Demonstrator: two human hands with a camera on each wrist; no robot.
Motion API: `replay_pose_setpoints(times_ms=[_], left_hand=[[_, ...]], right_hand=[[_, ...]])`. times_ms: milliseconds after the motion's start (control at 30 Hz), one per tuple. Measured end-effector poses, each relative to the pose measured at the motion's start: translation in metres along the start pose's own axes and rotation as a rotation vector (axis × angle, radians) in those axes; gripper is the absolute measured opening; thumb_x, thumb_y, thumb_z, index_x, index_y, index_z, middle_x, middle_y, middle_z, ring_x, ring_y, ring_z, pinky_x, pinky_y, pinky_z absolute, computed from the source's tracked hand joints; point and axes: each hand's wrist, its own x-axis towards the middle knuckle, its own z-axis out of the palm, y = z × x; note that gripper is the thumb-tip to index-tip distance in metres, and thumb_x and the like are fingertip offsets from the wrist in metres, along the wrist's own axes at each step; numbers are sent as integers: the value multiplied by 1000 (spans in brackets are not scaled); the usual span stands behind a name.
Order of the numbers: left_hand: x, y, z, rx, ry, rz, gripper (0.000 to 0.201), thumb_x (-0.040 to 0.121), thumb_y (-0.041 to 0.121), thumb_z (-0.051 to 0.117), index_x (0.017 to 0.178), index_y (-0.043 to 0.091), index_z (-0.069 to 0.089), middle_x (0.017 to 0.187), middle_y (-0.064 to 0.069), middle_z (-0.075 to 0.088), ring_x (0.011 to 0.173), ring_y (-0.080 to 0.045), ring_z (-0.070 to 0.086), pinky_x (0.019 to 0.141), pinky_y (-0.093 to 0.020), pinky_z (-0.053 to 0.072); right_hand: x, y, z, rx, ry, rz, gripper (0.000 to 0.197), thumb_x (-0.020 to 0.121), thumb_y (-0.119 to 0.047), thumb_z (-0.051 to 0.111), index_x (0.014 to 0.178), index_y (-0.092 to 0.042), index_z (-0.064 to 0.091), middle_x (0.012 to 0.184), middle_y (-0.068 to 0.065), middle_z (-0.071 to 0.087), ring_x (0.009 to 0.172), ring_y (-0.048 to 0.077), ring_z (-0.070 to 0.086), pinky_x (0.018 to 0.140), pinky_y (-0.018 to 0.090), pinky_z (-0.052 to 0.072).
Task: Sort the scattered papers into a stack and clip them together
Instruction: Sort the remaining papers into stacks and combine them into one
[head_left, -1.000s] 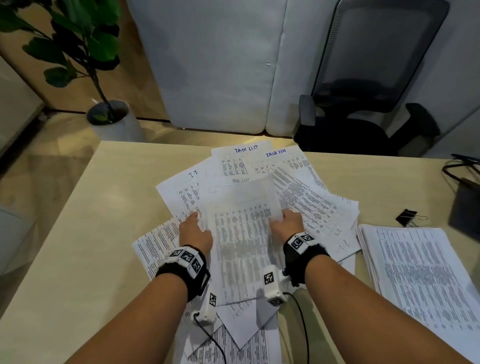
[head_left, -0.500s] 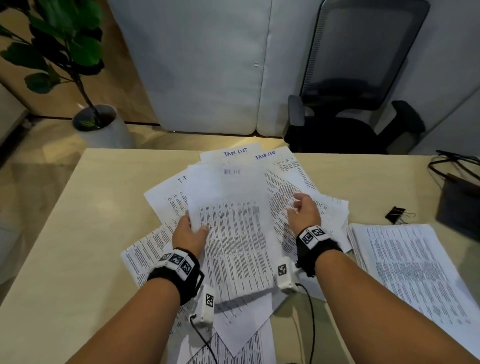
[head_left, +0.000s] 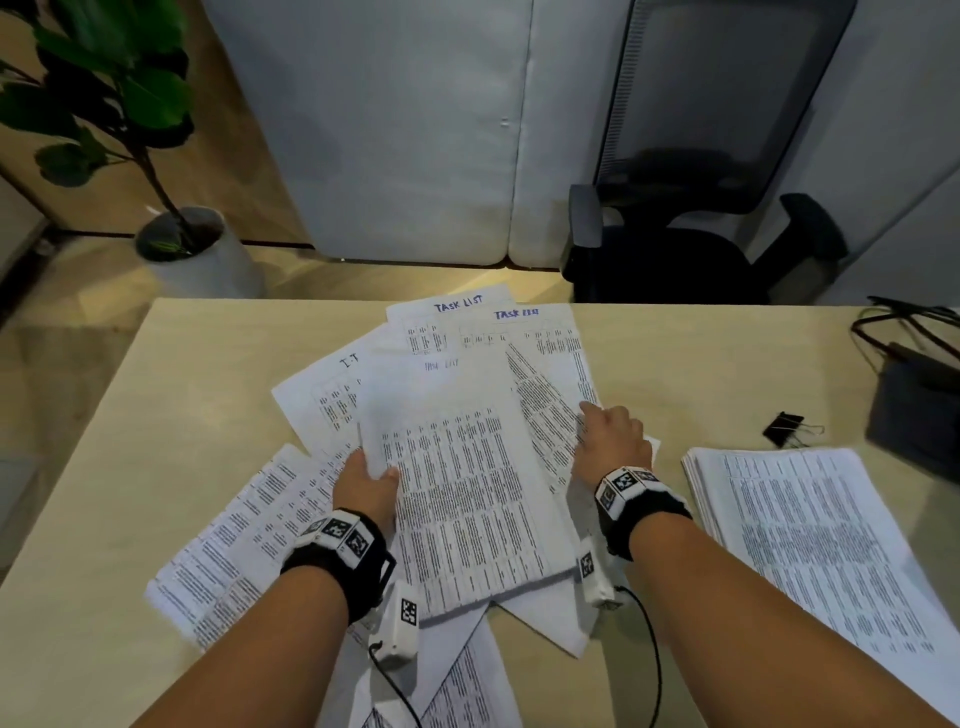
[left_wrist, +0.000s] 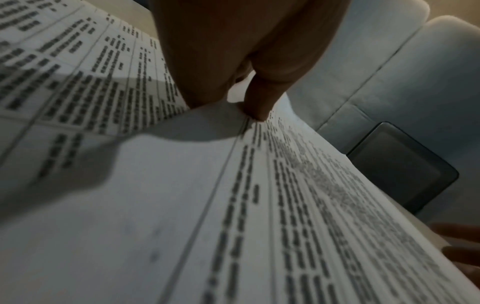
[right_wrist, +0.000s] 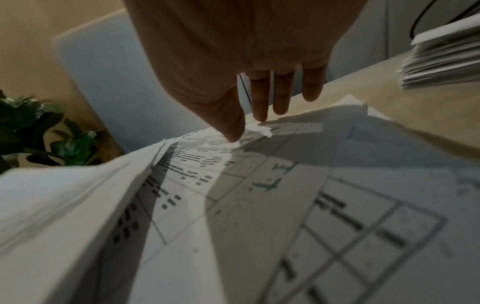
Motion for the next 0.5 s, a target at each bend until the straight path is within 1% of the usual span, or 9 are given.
replay_pose_setpoints(times_ms=[67, 100, 167, 233, 300, 367, 433, 467, 500], left_hand=[[-1, -1, 1, 38, -14, -2, 31, 94, 13, 56, 124, 5, 53, 101, -11, 60, 86, -27, 56, 74, -30, 43], [-2, 0, 1, 45, -18, -4, 30, 94, 13, 55, 123, 6, 53, 101, -12, 60, 85, -27, 56, 73, -30, 43], [-4, 1, 1, 65, -27, -2, 29, 96, 14, 54, 123, 7, 52, 100, -11, 59, 84, -27, 55, 70, -29, 42], [-7, 3, -1, 78, -36, -1, 30, 96, 16, 53, 125, 10, 51, 103, -10, 60, 86, -27, 55, 71, -30, 42], [-7, 3, -3, 72, -52, -7, 30, 96, 18, 53, 125, 13, 50, 107, -5, 58, 92, -25, 55, 77, -31, 41], [-6, 2, -4, 45, -74, -31, 25, 94, 17, 55, 118, 16, 52, 105, -1, 57, 95, -25, 56, 82, -32, 42], [-1, -1, -4, -59, -71, -70, 24, 86, 20, 61, 109, 14, 58, 101, -3, 63, 96, -31, 62, 85, -39, 48], [0, -1, -4, -109, -61, -87, 26, 82, 23, 62, 107, 16, 60, 102, -4, 65, 96, -31, 63, 87, -43, 50], [0, 1, -5, -146, -38, -95, 30, 80, 23, 62, 109, 15, 59, 106, -4, 64, 96, -29, 62, 88, -43, 49]], right_hand=[[3, 1, 1, 33, -58, 35, 70, 84, -31, 61, 144, -29, 25, 140, 10, 31, 124, 34, 34, 97, 43, 39], [3, 0, 1, 47, -81, 55, 74, 83, -34, 63, 145, -30, 21, 140, 10, 28, 125, 34, 32, 98, 44, 39], [3, -1, 2, 82, -101, 95, 80, 83, -37, 65, 145, -32, 16, 137, 10, 27, 121, 34, 35, 95, 45, 42], [5, -2, 0, 110, -142, 153, 81, 82, -38, 65, 145, -29, 16, 135, 12, 31, 120, 34, 39, 94, 46, 41], [7, -2, -3, 96, -184, 182, 71, 81, -38, 64, 139, -23, 28, 134, 12, 38, 122, 34, 40, 96, 47, 38], [9, -3, -5, 91, -197, 167, 53, 81, -32, 61, 128, -18, 41, 128, 12, 41, 118, 33, 42, 94, 45, 40], [11, -6, -7, 220, -128, 135, 37, 83, -25, 60, 116, -13, 48, 121, 14, 43, 105, 32, 50, 90, 42, 46], [12, -6, -10, 340, -53, 118, 29, 84, -22, 60, 110, -11, 51, 117, 13, 47, 96, 30, 53, 85, 39, 48], [12, -8, -15, 453, 43, 107, 21, 86, -18, 61, 103, -12, 51, 110, 12, 51, 88, 28, 54, 77, 35, 48]])
